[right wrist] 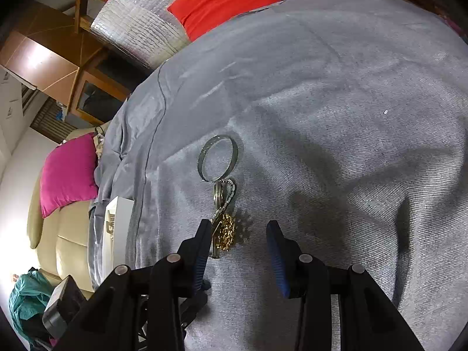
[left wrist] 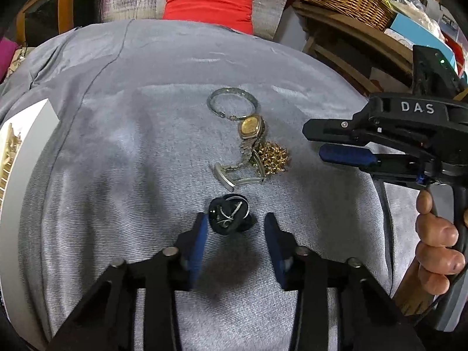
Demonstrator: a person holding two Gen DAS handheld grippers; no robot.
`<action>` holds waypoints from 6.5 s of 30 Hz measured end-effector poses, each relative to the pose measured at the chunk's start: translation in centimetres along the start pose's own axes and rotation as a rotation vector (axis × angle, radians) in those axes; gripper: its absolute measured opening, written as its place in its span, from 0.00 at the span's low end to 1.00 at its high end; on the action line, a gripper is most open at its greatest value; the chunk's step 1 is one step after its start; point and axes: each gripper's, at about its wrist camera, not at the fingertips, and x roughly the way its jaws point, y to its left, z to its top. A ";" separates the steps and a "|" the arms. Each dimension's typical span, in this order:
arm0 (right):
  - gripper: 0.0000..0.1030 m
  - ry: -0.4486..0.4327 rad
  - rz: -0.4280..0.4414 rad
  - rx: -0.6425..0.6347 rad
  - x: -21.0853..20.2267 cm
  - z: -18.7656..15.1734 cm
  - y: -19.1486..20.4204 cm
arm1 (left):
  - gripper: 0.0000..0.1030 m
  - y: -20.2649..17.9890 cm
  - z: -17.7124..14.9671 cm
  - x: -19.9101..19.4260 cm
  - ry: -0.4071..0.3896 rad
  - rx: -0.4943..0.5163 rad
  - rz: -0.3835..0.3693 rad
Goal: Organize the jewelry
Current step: 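Grasp the black key fob with the left tool while the right tool grasps the gold watch, then carry the key fob with the left tool while the right tool carries the watch to the tray, then lower the watch into the tray and open the right tool while the left tool holds the fob above it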
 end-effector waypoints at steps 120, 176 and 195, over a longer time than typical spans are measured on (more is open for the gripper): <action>0.16 -0.122 0.504 -0.574 3.9 -12.0 26.8 | 0.17 19.7 -8.4 -17.3 -0.232 -0.348 0.467; 0.16 -0.023 0.412 -0.569 8.3 -13.5 26.9 | 0.17 22.8 -11.3 -15.5 -0.077 -0.429 0.403; 0.16 0.030 0.344 -0.602 10.7 -14.4 27.2 | 0.18 21.7 -11.6 -13.9 -0.013 -0.417 0.283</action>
